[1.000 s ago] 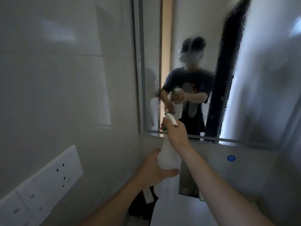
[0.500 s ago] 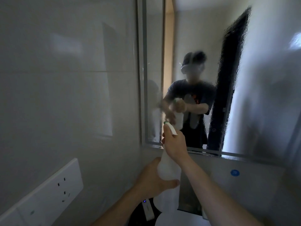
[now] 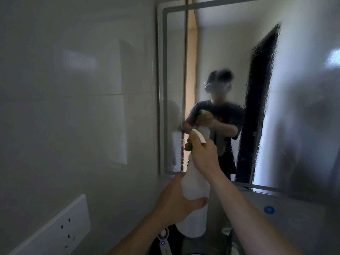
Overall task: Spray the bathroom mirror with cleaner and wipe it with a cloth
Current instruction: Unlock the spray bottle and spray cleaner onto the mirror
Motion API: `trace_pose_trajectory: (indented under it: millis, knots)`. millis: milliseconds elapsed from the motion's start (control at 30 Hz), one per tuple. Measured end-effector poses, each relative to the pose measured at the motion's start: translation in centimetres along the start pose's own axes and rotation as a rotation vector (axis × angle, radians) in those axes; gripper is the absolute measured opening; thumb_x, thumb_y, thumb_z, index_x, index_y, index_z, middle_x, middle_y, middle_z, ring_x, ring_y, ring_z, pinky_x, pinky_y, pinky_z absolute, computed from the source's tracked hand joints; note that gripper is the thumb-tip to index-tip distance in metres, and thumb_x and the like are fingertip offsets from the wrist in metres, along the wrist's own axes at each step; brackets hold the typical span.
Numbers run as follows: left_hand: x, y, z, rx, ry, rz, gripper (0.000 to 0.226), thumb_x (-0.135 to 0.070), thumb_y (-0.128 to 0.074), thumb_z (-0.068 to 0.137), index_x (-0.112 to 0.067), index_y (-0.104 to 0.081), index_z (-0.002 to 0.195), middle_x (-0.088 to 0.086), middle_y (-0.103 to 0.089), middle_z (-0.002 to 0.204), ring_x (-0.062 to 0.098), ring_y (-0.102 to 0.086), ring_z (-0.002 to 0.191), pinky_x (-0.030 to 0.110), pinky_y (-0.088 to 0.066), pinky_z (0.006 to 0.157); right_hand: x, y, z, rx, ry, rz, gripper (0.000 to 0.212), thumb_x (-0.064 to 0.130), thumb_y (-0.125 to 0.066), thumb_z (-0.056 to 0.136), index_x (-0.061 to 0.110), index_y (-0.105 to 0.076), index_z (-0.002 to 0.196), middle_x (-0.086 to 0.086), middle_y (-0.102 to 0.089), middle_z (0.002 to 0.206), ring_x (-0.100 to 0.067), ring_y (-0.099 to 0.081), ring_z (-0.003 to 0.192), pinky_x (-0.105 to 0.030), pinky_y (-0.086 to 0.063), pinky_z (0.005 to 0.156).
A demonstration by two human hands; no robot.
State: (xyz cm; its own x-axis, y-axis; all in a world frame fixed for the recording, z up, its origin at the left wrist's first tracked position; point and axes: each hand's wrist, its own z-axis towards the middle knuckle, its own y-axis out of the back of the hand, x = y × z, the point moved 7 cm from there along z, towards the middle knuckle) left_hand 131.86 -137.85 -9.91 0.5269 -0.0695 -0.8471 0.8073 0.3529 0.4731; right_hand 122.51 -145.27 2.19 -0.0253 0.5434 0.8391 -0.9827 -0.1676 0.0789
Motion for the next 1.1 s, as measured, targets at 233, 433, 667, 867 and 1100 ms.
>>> trace_pose_trajectory:
  millis: [233, 433, 667, 867, 1100]
  knots:
    - [1.0, -0.8, -0.4, 0.022, 0.044, 0.012, 0.086, -0.066, -0.084, 0.054, -0.04, -0.044, 0.126, -0.022, -0.062, 0.117, -0.002, -0.061, 0.109, 0.034, -0.056, 0.097, -2.0, -0.8, -0.4, 0.043, -0.047, 0.08, 0.051, 0.036, -0.05, 0.102, -0.009, -0.053, 0.077, -0.007, -0.053, 0.061, -0.02, -0.05, 0.058, -0.038, -0.042, 0.058]
    - [1.0, -1.0, -0.2, 0.045, 0.047, -0.025, 0.087, -0.063, -0.086, 0.055, -0.035, -0.046, 0.127, -0.019, -0.064, 0.118, -0.003, -0.063, 0.107, 0.033, -0.057, 0.096, -2.4, -0.3, -0.5, 0.035, -0.044, 0.003, 0.045, 0.037, -0.05, 0.103, 0.001, -0.065, 0.079, -0.01, -0.067, 0.072, -0.008, -0.056, 0.06, -0.032, -0.049, 0.063]
    - [-2.7, 1.5, 1.9, 0.019, -0.01, -0.017, 0.088, -0.066, -0.085, 0.054, -0.032, -0.046, 0.125, -0.016, -0.064, 0.117, 0.004, -0.065, 0.106, 0.037, -0.06, 0.09, 1.2, -0.4, 2.2, 0.192, 0.026, 0.085, 0.043, 0.036, -0.051, 0.103, -0.003, -0.069, 0.101, -0.025, -0.069, 0.103, -0.021, -0.064, 0.086, -0.029, -0.049, 0.077]
    - [-5.0, 2.8, 3.2, 0.024, -0.042, -0.005, 0.1, -0.073, -0.082, 0.049, -0.031, -0.043, 0.131, -0.015, -0.063, 0.118, 0.007, -0.065, 0.107, 0.042, -0.059, 0.094, 4.7, -0.2, 3.3, 0.072, 0.15, -0.024, 0.051, 0.038, -0.046, 0.105, 0.004, -0.063, 0.07, 0.011, -0.057, 0.05, -0.001, -0.052, 0.048, -0.011, -0.037, 0.05]
    - [-4.4, 2.7, 2.8, 0.019, -0.033, 0.029, 0.103, -0.073, -0.082, 0.047, -0.03, -0.042, 0.133, -0.016, -0.062, 0.118, 0.007, -0.064, 0.107, 0.041, -0.06, 0.093, 3.8, 0.1, 2.8, 0.017, 0.136, -0.046, 0.055, 0.041, -0.047, 0.104, 0.01, -0.053, 0.059, 0.009, -0.058, 0.051, -0.003, -0.051, 0.046, -0.012, -0.036, 0.049]
